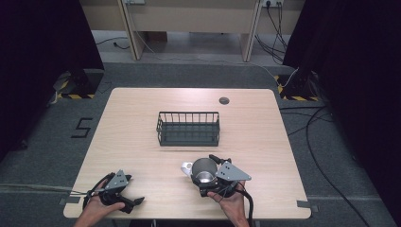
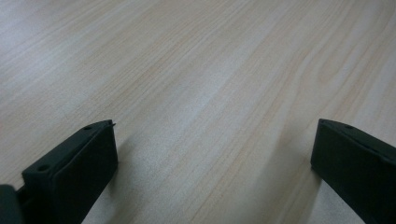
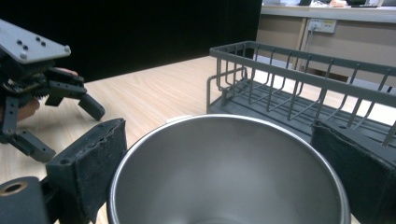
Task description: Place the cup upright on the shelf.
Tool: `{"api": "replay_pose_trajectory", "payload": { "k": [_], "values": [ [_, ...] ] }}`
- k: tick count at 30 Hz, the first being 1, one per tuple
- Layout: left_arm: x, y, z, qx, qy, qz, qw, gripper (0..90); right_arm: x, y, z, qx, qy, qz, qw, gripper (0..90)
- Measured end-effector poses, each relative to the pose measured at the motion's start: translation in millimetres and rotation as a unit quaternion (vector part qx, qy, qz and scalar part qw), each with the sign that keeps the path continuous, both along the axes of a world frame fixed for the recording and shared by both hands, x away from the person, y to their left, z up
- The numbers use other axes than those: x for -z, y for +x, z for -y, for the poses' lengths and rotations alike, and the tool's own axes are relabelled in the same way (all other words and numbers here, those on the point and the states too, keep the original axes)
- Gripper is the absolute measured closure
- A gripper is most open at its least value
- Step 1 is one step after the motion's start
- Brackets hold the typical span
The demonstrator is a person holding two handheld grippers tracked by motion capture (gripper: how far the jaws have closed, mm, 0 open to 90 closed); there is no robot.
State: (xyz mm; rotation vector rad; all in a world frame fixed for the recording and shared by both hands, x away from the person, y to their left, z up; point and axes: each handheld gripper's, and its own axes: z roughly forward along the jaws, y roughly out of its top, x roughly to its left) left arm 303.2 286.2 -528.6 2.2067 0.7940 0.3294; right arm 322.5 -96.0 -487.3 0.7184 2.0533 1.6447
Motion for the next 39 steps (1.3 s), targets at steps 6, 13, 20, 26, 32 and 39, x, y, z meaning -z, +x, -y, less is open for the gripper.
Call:
{"api": "replay_pose_trajectory", "payload": {
  "k": [6, 13, 20, 26, 32, 39],
  "values": [
    [0.0, 0.0, 0.0, 0.0, 0.0, 0.0, 1.0, 0.0, -9.0, 3.2, 2.9, 0.005, 0.004, 0.001, 1.0, 6.1],
    [0.0, 0.0, 0.0, 0.0, 0.0, 0.0, 1.0, 0.0, -17.4, 9.7, 2.9, 0.002, 0.0, 0.001, 1.0, 6.1],
    [0.0, 0.0, 0.0, 0.0, 0.0, 0.0, 1.0, 0.0, -25.3, 14.7, 1.3, -0.001, -0.008, -0.002, 1.0, 6.1],
    [0.0, 0.0, 0.0, 0.0, 0.0, 0.0, 1.0, 0.0, -31.6, 20.8, 3.1, 0.002, -0.009, -0.006, 0.9999, 6.1],
    [0.0, 0.0, 0.0, 0.0, 0.0, 0.0, 1.0, 0.0, -38.2, 26.6, 3.2, 0.001, -0.005, -0.008, 1.0, 6.2],
    [0.0, 0.0, 0.0, 0.0, 0.0, 0.0, 1.0, 0.0, -52.3, 33.5, 1.9, -0.001, -0.006, -0.007, 1.0, 6.2]
  ]
}}
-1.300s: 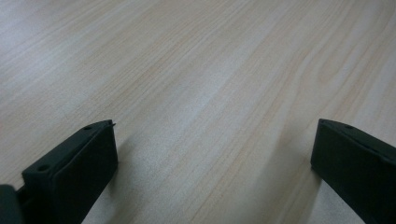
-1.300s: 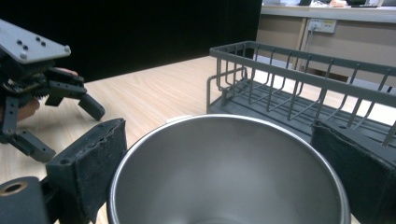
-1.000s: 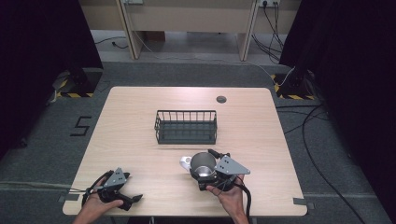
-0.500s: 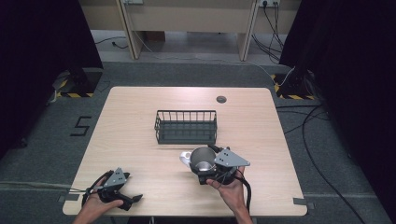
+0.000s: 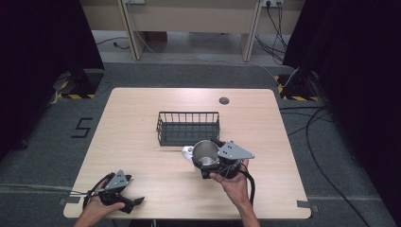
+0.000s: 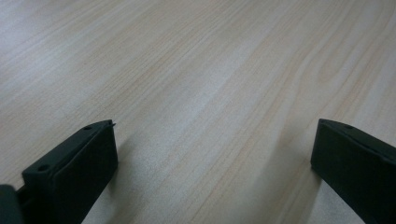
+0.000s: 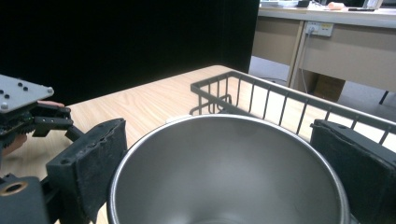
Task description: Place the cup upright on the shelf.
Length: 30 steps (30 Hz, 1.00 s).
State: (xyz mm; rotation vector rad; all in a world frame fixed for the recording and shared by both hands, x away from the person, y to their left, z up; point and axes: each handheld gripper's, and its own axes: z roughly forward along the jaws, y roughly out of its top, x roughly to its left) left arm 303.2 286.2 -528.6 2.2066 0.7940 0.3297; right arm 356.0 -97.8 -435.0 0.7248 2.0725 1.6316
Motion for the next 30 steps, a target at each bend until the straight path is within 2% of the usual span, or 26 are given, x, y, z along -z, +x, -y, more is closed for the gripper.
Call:
{"api": "replay_pose_trajectory", "payload": {
  "k": [9, 30],
  "values": [
    [0.0, 0.0, 0.0, 0.0, 0.0, 0.0, 1.0, 0.0, -14.9, 7.6, -2.2, -0.005, 0.001, 0.0, 1.0, 6.2],
    [0.0, 0.0, 0.0, 0.0, -0.001, 0.0, 1.0, 0.0, -49.9, 40.6, -14.6, -0.015, 0.008, -0.004, 0.9998, 6.2]
  ]
}}
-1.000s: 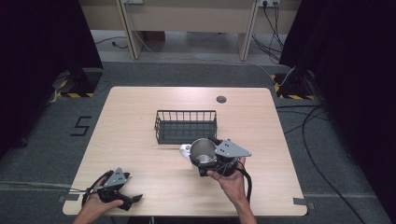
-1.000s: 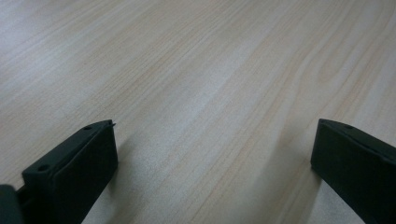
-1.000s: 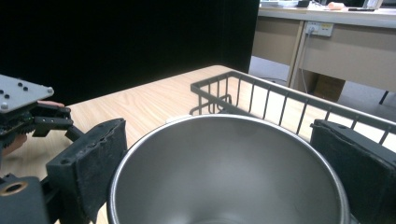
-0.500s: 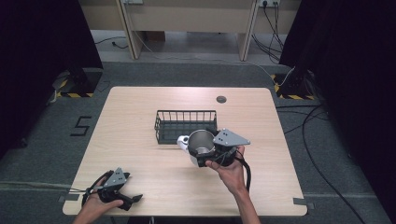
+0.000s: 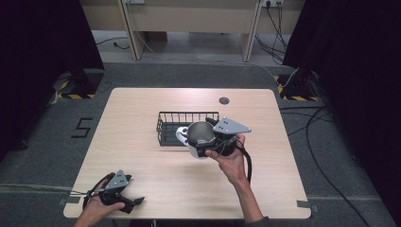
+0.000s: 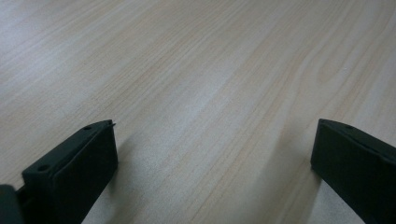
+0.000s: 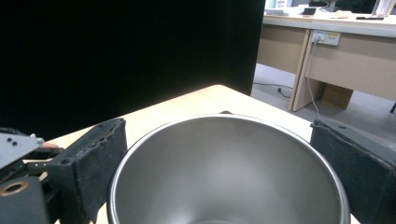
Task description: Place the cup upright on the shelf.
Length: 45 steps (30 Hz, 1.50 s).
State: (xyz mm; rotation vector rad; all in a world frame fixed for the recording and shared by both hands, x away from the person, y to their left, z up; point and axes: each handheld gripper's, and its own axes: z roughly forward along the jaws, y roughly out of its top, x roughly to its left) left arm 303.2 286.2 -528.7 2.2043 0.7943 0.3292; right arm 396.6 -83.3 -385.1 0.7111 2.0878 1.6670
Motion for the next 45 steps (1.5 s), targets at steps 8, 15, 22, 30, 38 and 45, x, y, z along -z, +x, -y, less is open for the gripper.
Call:
{"api": "replay_pose_trajectory", "payload": {
  "k": [8, 15, 22, 30, 38, 45],
  "values": [
    [0.0, -0.1, 0.1, 0.0, -0.001, 0.0, 1.0, 0.0, -12.7, 15.6, -2.8, -0.001, 0.004, -0.007, 1.0, 6.2],
    [0.1, -0.2, 0.3, -0.001, -0.002, -0.001, 1.0, 0.0, -21.3, 27.4, -3.7, 0.005, -0.001, -0.007, 1.0, 6.2],
    [0.0, -0.2, 0.3, -0.001, -0.003, 0.0, 1.0, 0.0, -24.8, 40.7, -5.1, 0.009, 0.002, -0.012, 0.9999, 6.2],
    [-0.1, -0.2, 0.2, 0.0, -0.002, -0.002, 1.0, 0.0, -28.2, 55.7, -12.3, 0.008, -0.006, -0.009, 0.9999, 6.2],
    [-0.2, -0.2, 0.1, 0.001, -0.002, -0.001, 1.0, 0.0, -29.2, 70.0, -18.8, 0.008, -0.012, -0.007, 0.9999, 6.2],
    [-0.2, -0.2, 0.1, 0.0, -0.002, -0.001, 1.0, 0.0, -28.5, 81.5, -21.7, 0.011, -0.019, -0.007, 0.9997, 6.2]
  ]
}}
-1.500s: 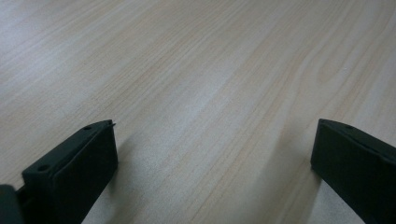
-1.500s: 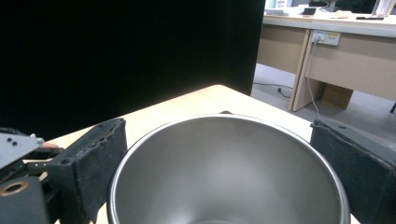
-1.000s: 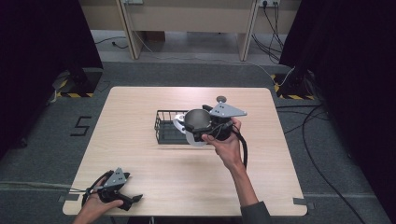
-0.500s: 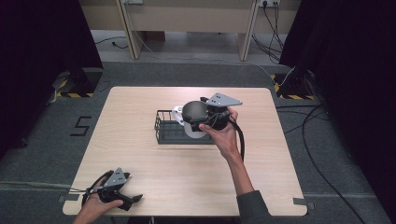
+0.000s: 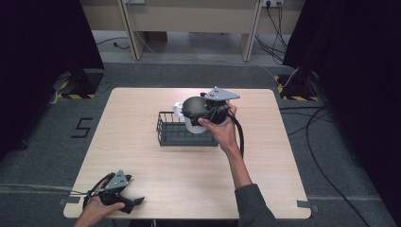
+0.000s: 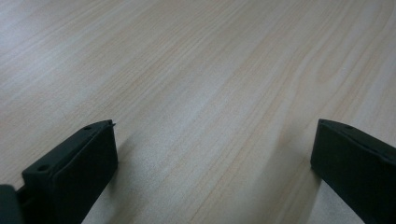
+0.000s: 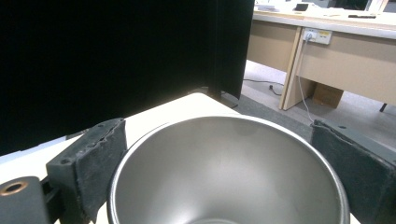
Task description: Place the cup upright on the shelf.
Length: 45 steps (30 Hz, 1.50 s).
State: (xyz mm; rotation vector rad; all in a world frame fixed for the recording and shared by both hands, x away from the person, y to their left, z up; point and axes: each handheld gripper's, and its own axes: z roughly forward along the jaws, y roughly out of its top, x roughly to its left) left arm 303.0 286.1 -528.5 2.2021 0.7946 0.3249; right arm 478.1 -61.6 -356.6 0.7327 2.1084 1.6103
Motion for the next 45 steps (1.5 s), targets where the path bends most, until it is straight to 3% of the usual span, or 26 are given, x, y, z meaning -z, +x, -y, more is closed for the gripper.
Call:
{"api": "replay_pose_trajectory", "payload": {
  "k": [27, 45],
  "values": [
    [0.2, -0.1, 0.2, 0.001, -0.001, 0.0, 1.0, 0.0, 24.3, 40.6, -8.1, 0.011, -0.011, -0.027, 0.9995, 6.2],
    [0.1, -0.1, 0.1, 0.001, -0.001, 0.0, 1.0, 0.0, 48.0, 46.2, -10.4, 0.016, -0.024, -0.046, 0.9985, 6.1]
  ]
}}
